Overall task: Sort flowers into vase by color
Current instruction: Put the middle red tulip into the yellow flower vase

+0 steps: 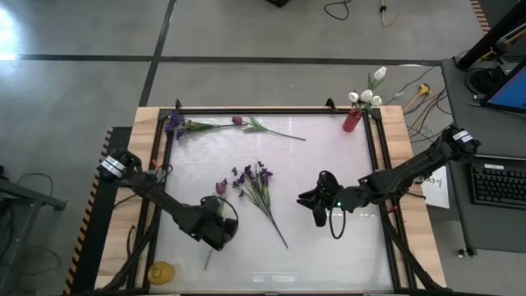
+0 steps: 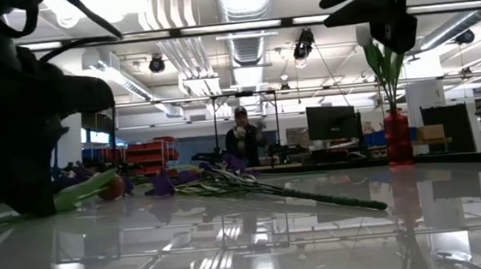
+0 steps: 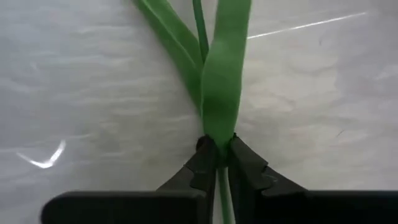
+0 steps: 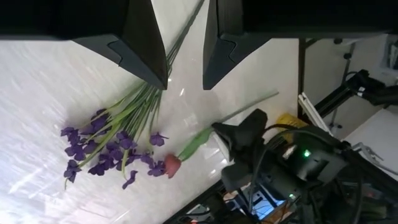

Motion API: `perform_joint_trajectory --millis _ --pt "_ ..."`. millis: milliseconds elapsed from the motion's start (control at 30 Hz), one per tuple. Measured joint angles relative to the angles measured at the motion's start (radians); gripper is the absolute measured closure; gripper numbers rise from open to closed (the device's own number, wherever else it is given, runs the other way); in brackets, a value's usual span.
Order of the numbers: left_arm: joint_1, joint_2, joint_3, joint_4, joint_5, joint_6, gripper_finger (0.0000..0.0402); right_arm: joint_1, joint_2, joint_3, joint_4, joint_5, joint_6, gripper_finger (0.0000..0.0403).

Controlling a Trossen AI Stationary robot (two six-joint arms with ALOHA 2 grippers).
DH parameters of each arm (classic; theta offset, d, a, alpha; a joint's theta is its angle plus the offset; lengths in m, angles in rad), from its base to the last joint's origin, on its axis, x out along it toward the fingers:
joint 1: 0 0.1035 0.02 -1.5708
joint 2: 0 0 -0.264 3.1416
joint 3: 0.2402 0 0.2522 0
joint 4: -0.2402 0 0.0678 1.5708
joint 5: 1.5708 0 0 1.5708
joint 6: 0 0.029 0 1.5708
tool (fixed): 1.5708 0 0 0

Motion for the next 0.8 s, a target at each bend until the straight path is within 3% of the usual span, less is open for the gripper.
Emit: perform_joint_trajectory --millis 200,433,600,800 --pt "0.032 -0.020 0.110 -0.209 0.026 0.086 0.0309 0.002 0.000 0.000 -0.001 0.003 0.001 0.0282" --pt "0.141 -0.022 0.131 -0.253 0.115 0.265 0.0231 0.002 0.000 0.000 -0.003 0.004 0.001 0.0258" --pt "0.237 -0.024 0.127 -0.269 0.146 0.368 0.0205 0.009 0.000 0.000 -0.003 0.002 0.001 0.0250" --pt "0.305 -0.024 0.101 -0.236 0.194 0.450 0.0205 0.034 0.000 0.000 -0.017 0.001 0.002 0.0255"
